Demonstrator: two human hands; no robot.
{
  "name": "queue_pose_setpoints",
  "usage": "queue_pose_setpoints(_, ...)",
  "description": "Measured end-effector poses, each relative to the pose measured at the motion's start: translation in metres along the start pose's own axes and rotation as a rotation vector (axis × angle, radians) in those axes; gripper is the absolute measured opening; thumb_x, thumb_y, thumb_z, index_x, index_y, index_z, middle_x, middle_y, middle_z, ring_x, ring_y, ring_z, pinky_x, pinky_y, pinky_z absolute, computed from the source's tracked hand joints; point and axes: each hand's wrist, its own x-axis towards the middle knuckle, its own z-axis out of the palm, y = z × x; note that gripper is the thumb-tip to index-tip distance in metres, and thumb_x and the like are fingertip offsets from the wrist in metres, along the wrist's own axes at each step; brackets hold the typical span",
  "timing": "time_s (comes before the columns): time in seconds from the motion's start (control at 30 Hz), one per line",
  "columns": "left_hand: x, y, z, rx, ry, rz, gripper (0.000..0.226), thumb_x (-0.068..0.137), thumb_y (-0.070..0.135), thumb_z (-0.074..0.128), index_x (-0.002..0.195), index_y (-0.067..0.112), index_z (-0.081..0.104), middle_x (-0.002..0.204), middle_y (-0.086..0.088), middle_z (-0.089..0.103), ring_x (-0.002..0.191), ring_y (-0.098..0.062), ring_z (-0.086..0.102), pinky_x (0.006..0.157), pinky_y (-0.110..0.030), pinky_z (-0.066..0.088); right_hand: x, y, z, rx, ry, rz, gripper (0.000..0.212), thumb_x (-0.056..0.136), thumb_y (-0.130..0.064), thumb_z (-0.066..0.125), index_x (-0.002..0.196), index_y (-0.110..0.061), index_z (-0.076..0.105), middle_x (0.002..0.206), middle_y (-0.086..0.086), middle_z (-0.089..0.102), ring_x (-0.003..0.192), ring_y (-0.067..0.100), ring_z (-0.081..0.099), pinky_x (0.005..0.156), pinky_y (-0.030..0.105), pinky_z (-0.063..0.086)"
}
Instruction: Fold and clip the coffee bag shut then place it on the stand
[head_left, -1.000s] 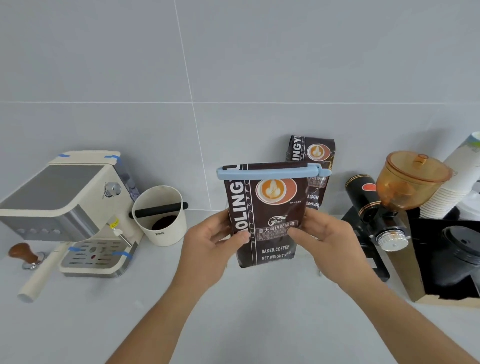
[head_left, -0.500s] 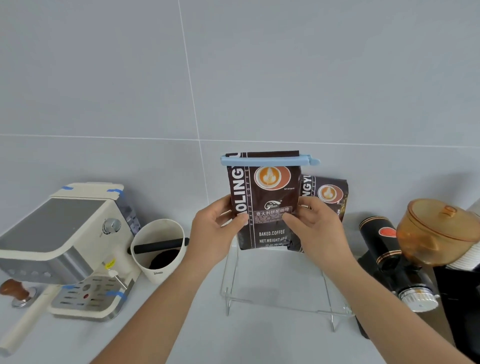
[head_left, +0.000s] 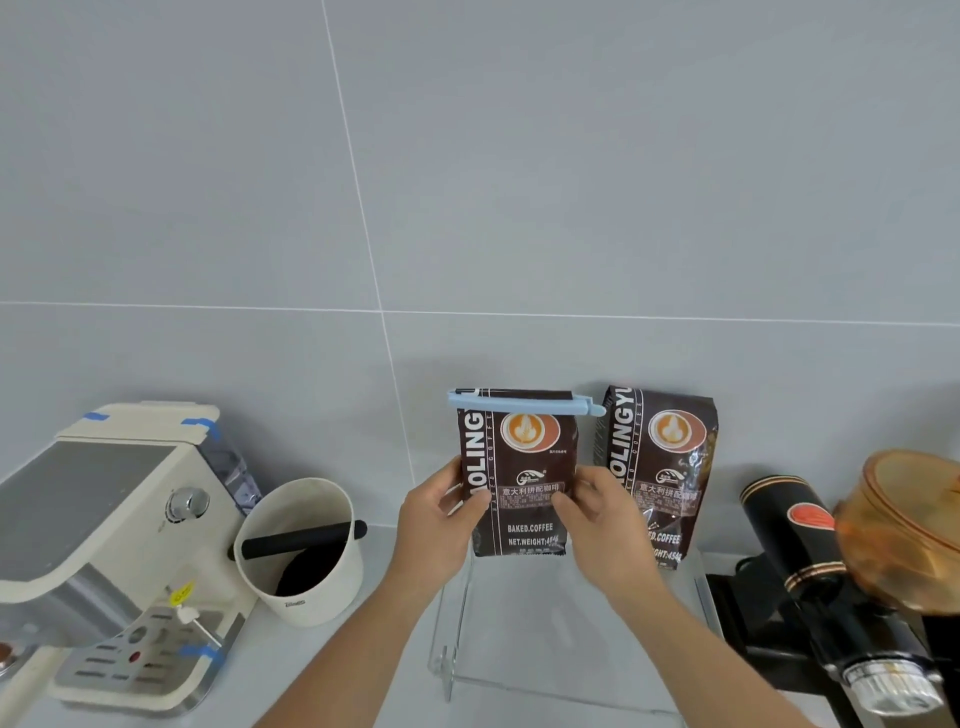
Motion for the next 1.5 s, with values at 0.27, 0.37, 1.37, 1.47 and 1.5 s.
queue_pose_setpoints(0.27,0.008,-0.021,0.01,0.054,-0.025,-0.001,0.046,0.09,0.009,0.06,0.133,0.025,0.055,0.118,0.008,0.072,0.107,-0.009,0.067,0.086,-0.021,0.056,0.005,0.021,0.01,-0.062,0.028,-0.01,0.033,0.089,-0.009,0.061,0.097,-0.04,0.052,0.107,-0.011,0.072,0.105,-0.002,0.063,0.094,0.035,0.052)
queue_pose_setpoints(0.37,0.011,-0.021,0.012,0.052,-0.031,-0.008,0.046,0.091,0.012,0.06,0.134,0.026,0.053,0.119,0.007,0.071,0.109,-0.012,0.067,0.08,-0.016,0.056,0.008,0.023,0.012,-0.034,0.015,-0.003,0.033,0.091,-0.006,0.059,0.108,-0.034,0.053,0.109,-0.016,0.069,0.1,-0.017,0.058,0.093,0.026,0.05)
queue_pose_setpoints(1.37,0.038,-0.018,0.015,0.064,0.037,-0.051,0.041,0.079,0.004,0.07,0.098,0.04,0.068,0.097,0.013,0.076,0.089,-0.003,0.072,0.081,-0.025,0.057,0.023,0.025,0.017,-0.117,-0.041,-0.033,0.052,0.097,-0.015,0.043,0.14,-0.043,0.036,0.101,-0.007,0.07,0.089,0.011,0.066,0.074,0.025,0.053)
queue_pose_setpoints(1.47,0.039,-0.012,0.015,0.096,0.052,-0.063,0.036,0.078,0.005,0.071,0.099,0.035,0.069,0.094,0.012,0.075,0.082,0.003,0.071,0.079,-0.025,0.057,0.024,0.024,0.016,-0.07,-0.055,-0.019,0.05,0.096,-0.019,0.044,0.137,-0.048,0.037,0.103,-0.009,0.071,0.093,0.014,0.068,0.084,0.04,0.057)
queue_pose_setpoints(1.5,0.037,-0.008,0.014,0.09,0.056,-0.075,0.034,0.079,0.005,0.07,0.102,0.03,0.07,0.094,0.012,0.075,0.082,0.003,0.071,0.079,-0.025,0.057,0.022,0.022,0.014,-0.036,-0.063,-0.028,0.049,0.096,-0.02,0.044,0.134,-0.049,0.04,0.104,-0.01,0.072,0.094,0.014,0.069,0.086,0.042,0.057)
